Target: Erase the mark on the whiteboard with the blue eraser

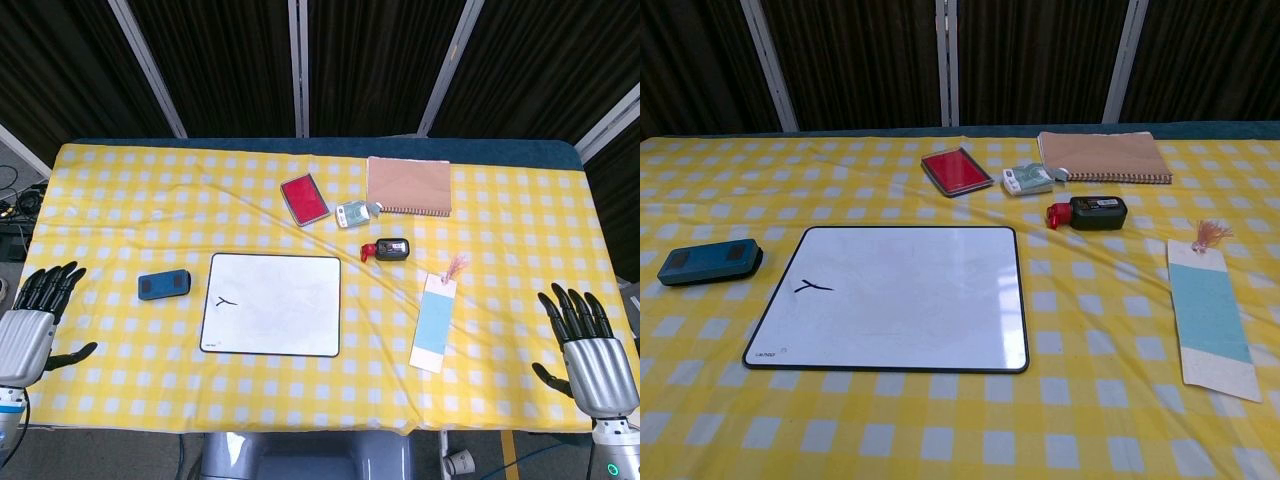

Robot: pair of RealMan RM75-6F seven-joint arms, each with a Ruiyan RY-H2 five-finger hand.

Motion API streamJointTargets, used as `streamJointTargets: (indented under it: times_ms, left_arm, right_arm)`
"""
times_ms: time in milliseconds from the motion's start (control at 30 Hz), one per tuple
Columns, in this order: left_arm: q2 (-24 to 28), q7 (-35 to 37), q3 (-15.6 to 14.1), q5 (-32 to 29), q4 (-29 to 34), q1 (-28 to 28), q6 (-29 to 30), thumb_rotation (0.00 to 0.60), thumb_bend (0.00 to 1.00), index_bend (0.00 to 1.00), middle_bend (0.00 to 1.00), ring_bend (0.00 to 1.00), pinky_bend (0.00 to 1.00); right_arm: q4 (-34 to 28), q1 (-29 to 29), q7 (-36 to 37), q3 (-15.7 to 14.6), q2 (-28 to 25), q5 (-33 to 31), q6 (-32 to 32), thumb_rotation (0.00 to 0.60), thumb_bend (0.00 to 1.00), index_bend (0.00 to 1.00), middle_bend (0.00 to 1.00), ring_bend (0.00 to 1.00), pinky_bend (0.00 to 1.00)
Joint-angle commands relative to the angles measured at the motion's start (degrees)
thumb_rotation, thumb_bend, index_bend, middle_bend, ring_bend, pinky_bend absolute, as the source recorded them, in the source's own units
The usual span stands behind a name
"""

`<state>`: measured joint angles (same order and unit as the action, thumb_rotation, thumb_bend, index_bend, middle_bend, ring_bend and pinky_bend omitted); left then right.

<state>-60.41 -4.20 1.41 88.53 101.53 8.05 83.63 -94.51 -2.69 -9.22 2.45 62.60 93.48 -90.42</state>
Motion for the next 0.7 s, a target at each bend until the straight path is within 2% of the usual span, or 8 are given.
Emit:
streamJointTargets:
  times_ms: [33, 167, 333, 400, 500, 567, 600, 700]
  left_arm:
    - [-0.02, -0.05, -0.04, -0.18, -0.03, 0.03, -0.25, 0.600, 0.00, 0.00, 0.00, 0.00, 0.00]
    - [-0.25, -0.11, 0.30, -1.39, -0.52, 0.61, -1.62, 0.600, 0.00, 0.00, 0.00, 0.00, 0.00]
    - [-1.81, 0.41, 1.94, -5.42, -2.87, 3.89, -7.68, 0.600, 0.00, 0.00, 0.00, 0.00, 0.00]
    - [-3.32, 1.72, 3.37, -8.31, -4.91, 6.57, -12.24, 0.600, 0.00, 0.00, 0.00, 0.00, 0.00]
    - [-6.89, 4.80, 5.27, -14.09, -10.20, 12.70, -24.06, 0.600, 0.00, 0.00, 0.00, 0.00, 0.00]
    - [-8.56, 5.32, 5.81, -15.23, -12.84, 14.58, -26.93, 0.600, 0.01, 0.00, 0.00, 0.00, 0.01]
    - [-10.09, 5.02, 6.14, -15.87, -15.08, 15.90, -28.61, 0.600, 0.04, 0.02, 0.02, 0.00, 0.04]
    - [-14.93, 3.21, 6.85, -17.52, -21.61, 19.33, -32.19, 0.600, 0.16, 0.21, 0.16, 0.10, 0.17]
  right_arm:
    - [-0.14, 0.00, 0.08, 0.05, -0.09, -0.16, 0.11, 0.600, 0.00, 0.00, 0.00, 0.00, 0.00]
    - [-0.69, -0.04, 0.09, -0.03, -0.26, -0.33, 0.43, 0.600, 0.00, 0.00, 0.00, 0.00, 0.00]
    - [-1.55, -0.31, -0.15, 0.21, -0.37, -0.84, 0.98, 0.600, 0.00, 0.00, 0.00, 0.00, 0.00]
    - [-1.38, -0.46, -0.37, 0.35, -0.32, -1.41, 1.47, 0.600, 0.00, 0.00, 0.00, 0.00, 0.00]
    - [-0.82, -0.78, -0.51, 0.84, -0.09, -3.39, 2.74, 0.600, 0.00, 0.00, 0.00, 0.00, 0.00]
    - [-0.64, -0.96, -0.59, 0.93, 0.03, -3.93, 3.28, 0.600, 0.00, 0.00, 0.00, 0.00, 0.00]
    - [-0.44, -1.11, -0.59, 0.88, 0.10, -4.28, 3.84, 0.600, 0.00, 0.00, 0.00, 0.00, 0.00]
    - [-0.02, -1.58, -1.19, 1.10, 0.40, -5.42, 5.07, 0.600, 0.00, 0.00, 0.00, 0.00, 0.00]
